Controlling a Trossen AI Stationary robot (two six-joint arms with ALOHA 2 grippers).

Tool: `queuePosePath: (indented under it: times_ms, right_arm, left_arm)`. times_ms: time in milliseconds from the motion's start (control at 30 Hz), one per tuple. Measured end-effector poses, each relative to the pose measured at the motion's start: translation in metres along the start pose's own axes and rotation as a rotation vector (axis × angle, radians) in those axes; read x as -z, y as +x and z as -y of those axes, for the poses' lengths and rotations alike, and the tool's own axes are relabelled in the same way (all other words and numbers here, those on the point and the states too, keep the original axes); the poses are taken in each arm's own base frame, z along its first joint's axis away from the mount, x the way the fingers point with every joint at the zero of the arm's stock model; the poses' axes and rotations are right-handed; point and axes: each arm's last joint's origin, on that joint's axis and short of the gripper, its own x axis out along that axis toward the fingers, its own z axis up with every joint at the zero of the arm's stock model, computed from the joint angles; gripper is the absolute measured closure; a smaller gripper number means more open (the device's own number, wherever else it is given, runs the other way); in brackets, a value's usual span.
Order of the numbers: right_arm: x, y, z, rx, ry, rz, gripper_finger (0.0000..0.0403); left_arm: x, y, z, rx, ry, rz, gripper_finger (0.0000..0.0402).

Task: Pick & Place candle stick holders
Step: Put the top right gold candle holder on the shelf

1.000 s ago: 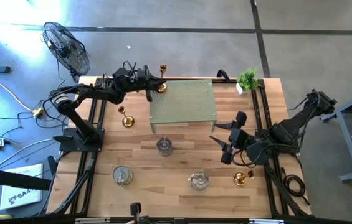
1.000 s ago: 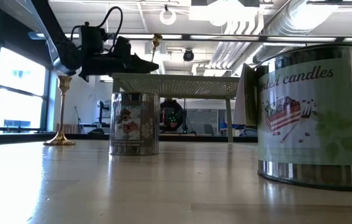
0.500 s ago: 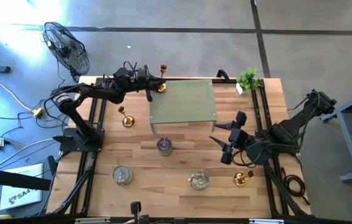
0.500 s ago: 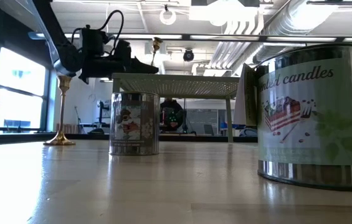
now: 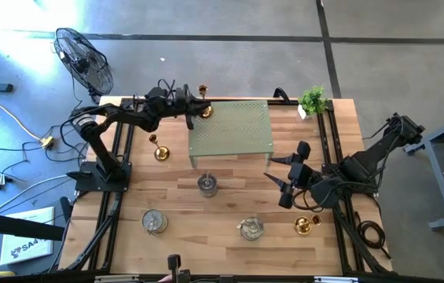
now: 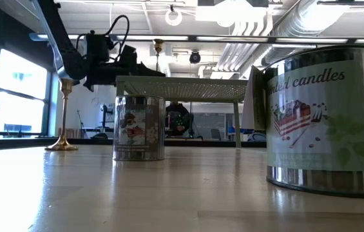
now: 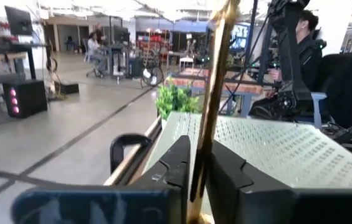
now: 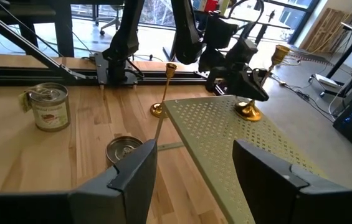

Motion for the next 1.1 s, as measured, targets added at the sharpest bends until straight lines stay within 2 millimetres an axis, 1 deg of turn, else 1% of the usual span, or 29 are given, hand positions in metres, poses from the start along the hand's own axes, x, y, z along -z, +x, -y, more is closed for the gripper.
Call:
queuePosePath:
  times_ms: [200,400,733,1100]
  right_arm:
    - [-0.0001,0.0000,0.0000,0.000,0.000,0.000,0.0199]
    - [-0.0001,0.0000,0.0000,0.000,0.000,0.000,0.0199]
    - [0.0006,0.0000,-0.0001,-0.009,-0.003,-0.007,0.0199]
    - [0.0006,0.0000,-0.0001,-0.009,-0.002,-0.007,0.0199]
  left_arm:
    - [-0.0003,-0.0001,0.0006,0.022,0.003,0.002,0.0343]
    - [-0.0006,-0.0002,0.0022,0.077,-0.005,0.000,0.0341]
    - [-0.0010,-0.0002,0.0023,0.076,-0.004,0.003,0.0340]
    - [-0.0057,-0.0005,0.0033,0.096,0.005,0.040,0.0339]
